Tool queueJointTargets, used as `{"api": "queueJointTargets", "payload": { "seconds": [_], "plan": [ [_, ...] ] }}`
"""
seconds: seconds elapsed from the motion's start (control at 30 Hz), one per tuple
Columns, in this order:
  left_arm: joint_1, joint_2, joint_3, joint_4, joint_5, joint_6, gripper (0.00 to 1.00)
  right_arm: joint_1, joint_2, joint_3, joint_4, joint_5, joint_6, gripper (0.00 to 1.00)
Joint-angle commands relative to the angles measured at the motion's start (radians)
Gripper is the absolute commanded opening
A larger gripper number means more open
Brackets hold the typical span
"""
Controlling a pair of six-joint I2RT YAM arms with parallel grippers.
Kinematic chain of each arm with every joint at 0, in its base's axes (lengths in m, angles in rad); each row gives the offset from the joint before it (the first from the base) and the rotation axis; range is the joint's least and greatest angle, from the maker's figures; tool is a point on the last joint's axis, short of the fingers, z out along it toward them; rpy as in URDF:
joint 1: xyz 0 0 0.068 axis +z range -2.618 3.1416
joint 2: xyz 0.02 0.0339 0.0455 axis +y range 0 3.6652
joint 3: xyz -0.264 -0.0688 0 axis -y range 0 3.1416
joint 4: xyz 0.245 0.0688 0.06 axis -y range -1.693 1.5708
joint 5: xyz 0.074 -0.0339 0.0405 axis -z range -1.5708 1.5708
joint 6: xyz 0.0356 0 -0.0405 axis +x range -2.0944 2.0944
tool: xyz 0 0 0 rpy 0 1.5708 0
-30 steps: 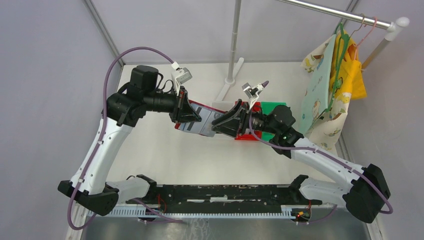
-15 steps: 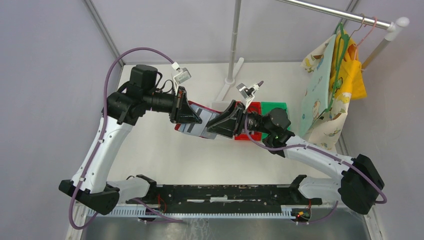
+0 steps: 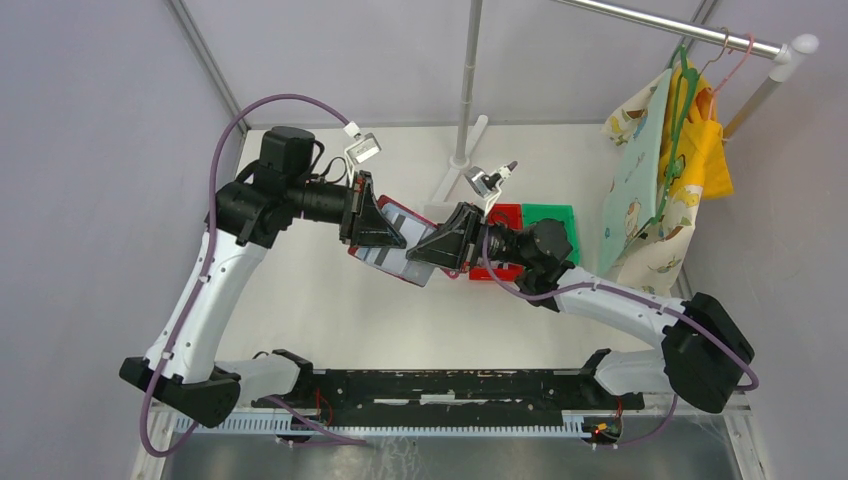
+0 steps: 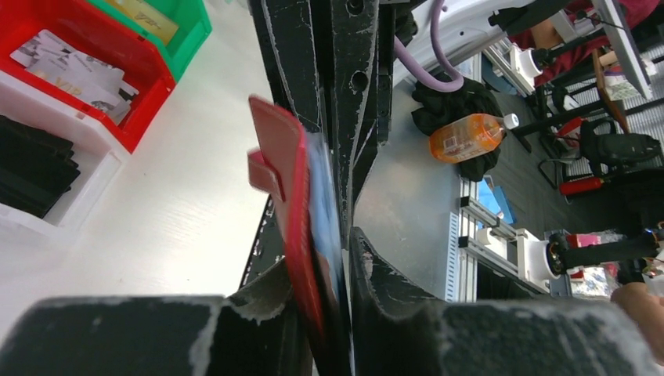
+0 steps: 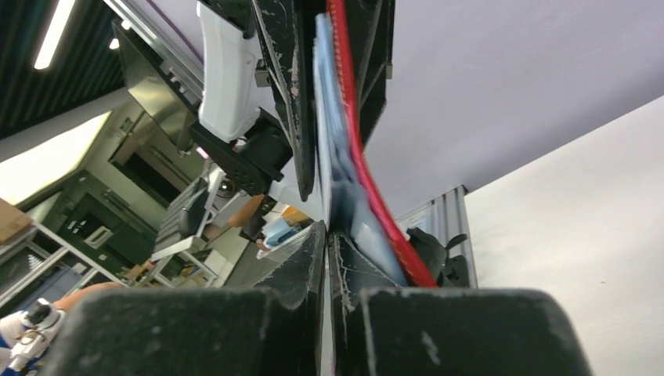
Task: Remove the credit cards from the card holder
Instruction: Remove the credit card from the card holder.
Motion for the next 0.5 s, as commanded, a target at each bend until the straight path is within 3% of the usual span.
{"api": "queueJointTargets", "payload": {
  "seconds": [0.0, 0.17, 0.47],
  "plan": [
    [-0.006, -0.009, 0.020, 0.026, 0.097, 0.000, 0.31, 0.006, -0.006, 0.003, 0.201, 0.019, 0.064, 0.03],
    [-0.006, -0.030, 0.010, 0.015, 0.124, 0.040, 0.35, 0.007, -0.033, -0.026, 0.206, 0.029, 0.056, 0.00],
    [0.022, -0.032, 0.017, 0.011, 0.167, 0.044, 0.16, 0.005, -0.082, -0.067, 0.166, 0.030, 0.019, 0.00]
  ]
}}
